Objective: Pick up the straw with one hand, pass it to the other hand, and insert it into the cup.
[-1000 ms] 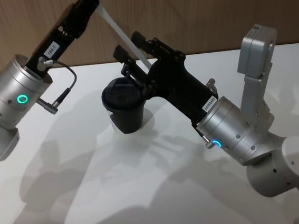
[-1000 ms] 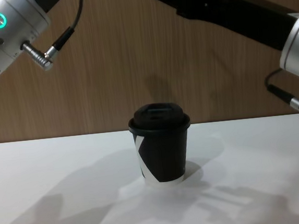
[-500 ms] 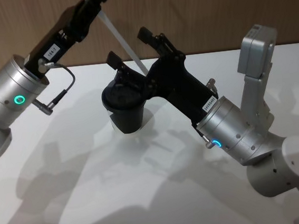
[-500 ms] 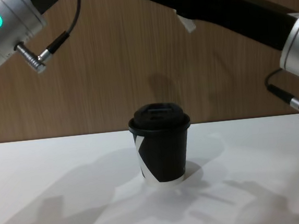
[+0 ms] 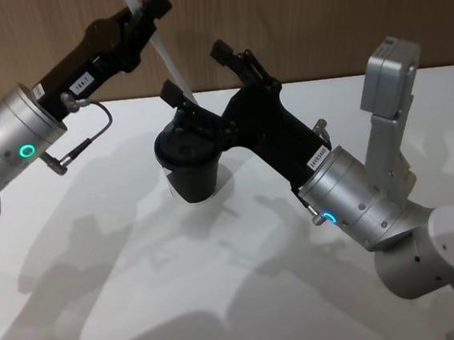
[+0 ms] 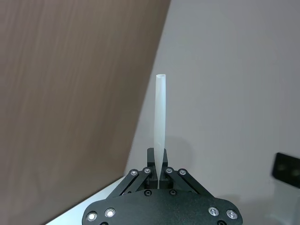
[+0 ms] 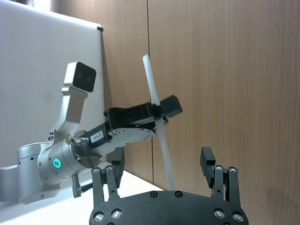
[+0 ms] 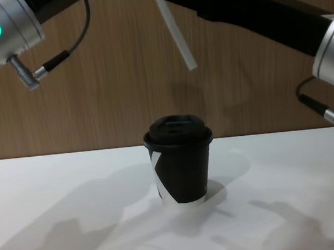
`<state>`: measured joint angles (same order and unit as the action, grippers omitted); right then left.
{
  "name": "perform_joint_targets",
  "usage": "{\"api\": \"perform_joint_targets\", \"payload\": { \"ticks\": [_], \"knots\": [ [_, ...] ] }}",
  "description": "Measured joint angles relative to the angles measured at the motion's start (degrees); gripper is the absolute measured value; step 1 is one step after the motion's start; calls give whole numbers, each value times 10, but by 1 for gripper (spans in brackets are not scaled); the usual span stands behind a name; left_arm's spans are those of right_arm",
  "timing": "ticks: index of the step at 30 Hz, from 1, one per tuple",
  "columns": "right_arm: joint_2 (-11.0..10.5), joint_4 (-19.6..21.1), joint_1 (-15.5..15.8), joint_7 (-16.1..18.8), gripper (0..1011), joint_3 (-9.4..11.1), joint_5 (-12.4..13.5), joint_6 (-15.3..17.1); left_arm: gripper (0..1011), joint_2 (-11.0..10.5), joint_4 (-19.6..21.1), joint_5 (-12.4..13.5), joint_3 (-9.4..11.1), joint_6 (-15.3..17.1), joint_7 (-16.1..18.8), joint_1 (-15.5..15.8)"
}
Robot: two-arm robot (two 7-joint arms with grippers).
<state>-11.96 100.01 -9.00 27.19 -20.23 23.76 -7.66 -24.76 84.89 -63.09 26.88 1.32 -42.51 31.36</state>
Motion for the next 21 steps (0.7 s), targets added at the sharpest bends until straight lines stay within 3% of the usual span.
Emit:
{"api": "perform_joint_targets", "payload": {
  "ticks": [12, 21],
  "knots": [
    [0, 0, 0, 0, 1001, 0, 0, 0, 8, -2, -12, 60, 12, -22, 60, 5],
    [0, 0, 0, 0, 1001, 0, 0, 0, 7, 3, -27, 88, 19, -25, 86, 10]
  ]
}}
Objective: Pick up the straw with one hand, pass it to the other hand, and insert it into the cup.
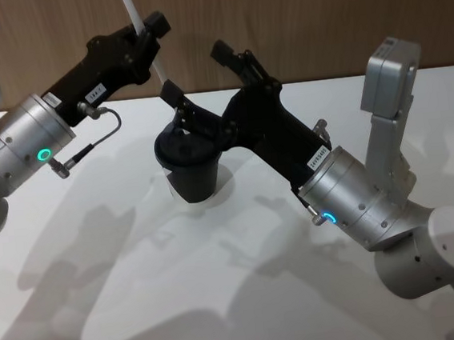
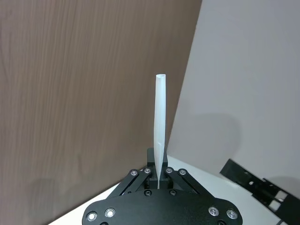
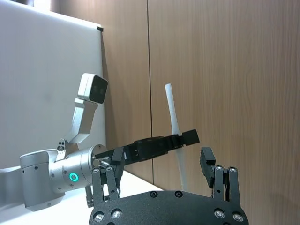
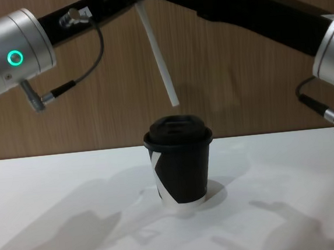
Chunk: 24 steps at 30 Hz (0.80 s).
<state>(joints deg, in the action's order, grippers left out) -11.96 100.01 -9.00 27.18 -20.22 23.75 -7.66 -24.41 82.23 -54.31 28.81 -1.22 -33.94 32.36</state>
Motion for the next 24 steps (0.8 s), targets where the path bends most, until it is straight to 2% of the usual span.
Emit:
{"api": "perform_joint_targets", "payload": {
  "ticks": [7, 24],
  "knots": [
    [0, 0, 0, 0, 1001, 0, 0, 0, 7, 4, -11, 15, 4, 0, 11, 4],
    [0, 0, 0, 0, 1001, 0, 0, 0, 8, 7, -22, 32, 7, 12, 13, 8]
  ]
}}
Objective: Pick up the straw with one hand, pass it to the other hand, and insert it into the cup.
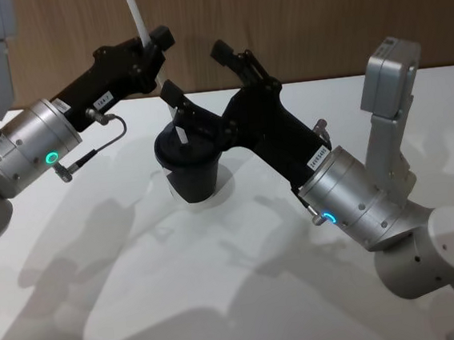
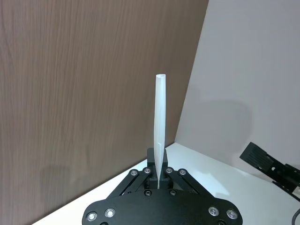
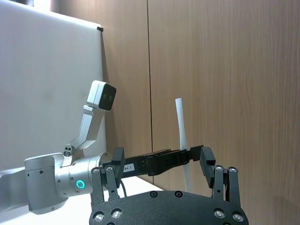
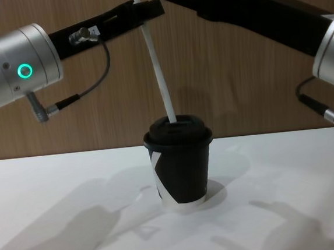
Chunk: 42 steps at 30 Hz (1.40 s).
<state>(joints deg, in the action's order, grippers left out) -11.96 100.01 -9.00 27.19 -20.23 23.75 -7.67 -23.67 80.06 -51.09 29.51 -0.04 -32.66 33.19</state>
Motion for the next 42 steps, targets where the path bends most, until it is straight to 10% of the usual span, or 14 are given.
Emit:
{"api": "perform_joint_targets", "payload": {
  "ticks": [42],
  "knots": [
    [0, 0, 0, 0, 1001, 0, 0, 0, 8, 21, -51, 27, 5, 30, -19, 19]
  ]
}}
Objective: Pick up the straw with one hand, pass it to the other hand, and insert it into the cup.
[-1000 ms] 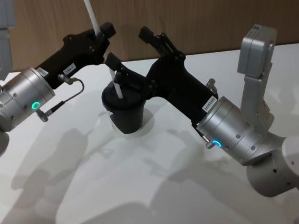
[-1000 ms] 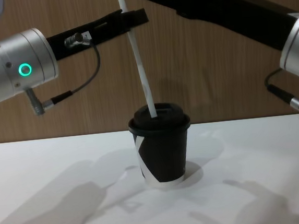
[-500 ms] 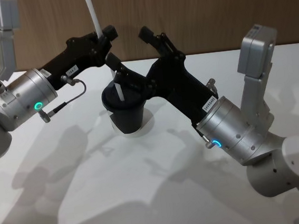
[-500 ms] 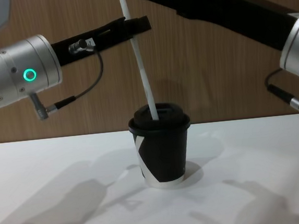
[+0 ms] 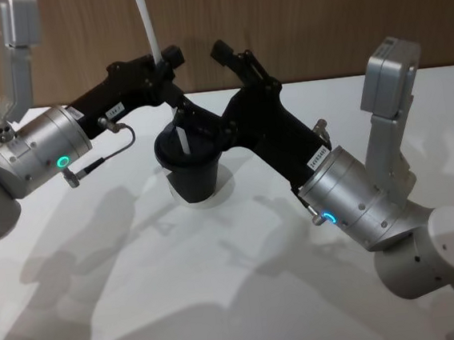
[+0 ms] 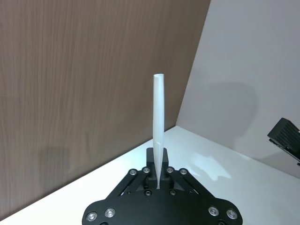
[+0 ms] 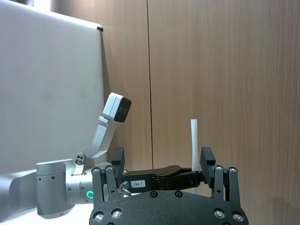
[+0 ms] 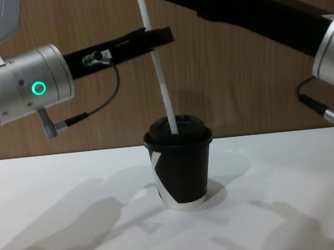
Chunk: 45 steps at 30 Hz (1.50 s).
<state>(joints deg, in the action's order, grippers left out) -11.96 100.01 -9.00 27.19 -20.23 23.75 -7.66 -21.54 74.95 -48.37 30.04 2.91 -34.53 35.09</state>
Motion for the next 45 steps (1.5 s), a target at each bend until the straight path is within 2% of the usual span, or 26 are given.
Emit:
{"api": "perform_joint_targets", "payload": {
  "ticks": [13, 16, 23, 24, 25, 31, 34, 45],
  "knots": [
    [0, 0, 0, 0, 1001, 0, 0, 0, 329, 2, -3, 16, 8, 10, -3, 3],
    [0, 0, 0, 0, 1001, 0, 0, 0, 458, 3, -3, 17, 9, 11, -5, 2],
    [0, 0, 0, 0, 1001, 0, 0, 0, 659, 3, -1, 16, 10, 14, -5, -4],
    [0, 0, 0, 0, 1001, 0, 0, 0, 726, 2, 2, 15, 10, 14, -5, -6],
    [-1, 0, 0, 0, 1001, 0, 0, 0, 735, 2, 3, 14, 10, 14, -5, -8],
    [-5, 3, 1, -5, 1001, 0, -4, 2, 940, -3, 15, 10, 7, 14, 1, -19],
    [-9, 6, 2, -9, 1001, 1, -6, 4, 1000, -6, 22, 8, 5, 14, 4, -26],
    [-24, 16, 11, -22, 1001, 7, -7, 20, 1003, -16, 48, 4, -4, 8, 18, -51]
  ]
}}
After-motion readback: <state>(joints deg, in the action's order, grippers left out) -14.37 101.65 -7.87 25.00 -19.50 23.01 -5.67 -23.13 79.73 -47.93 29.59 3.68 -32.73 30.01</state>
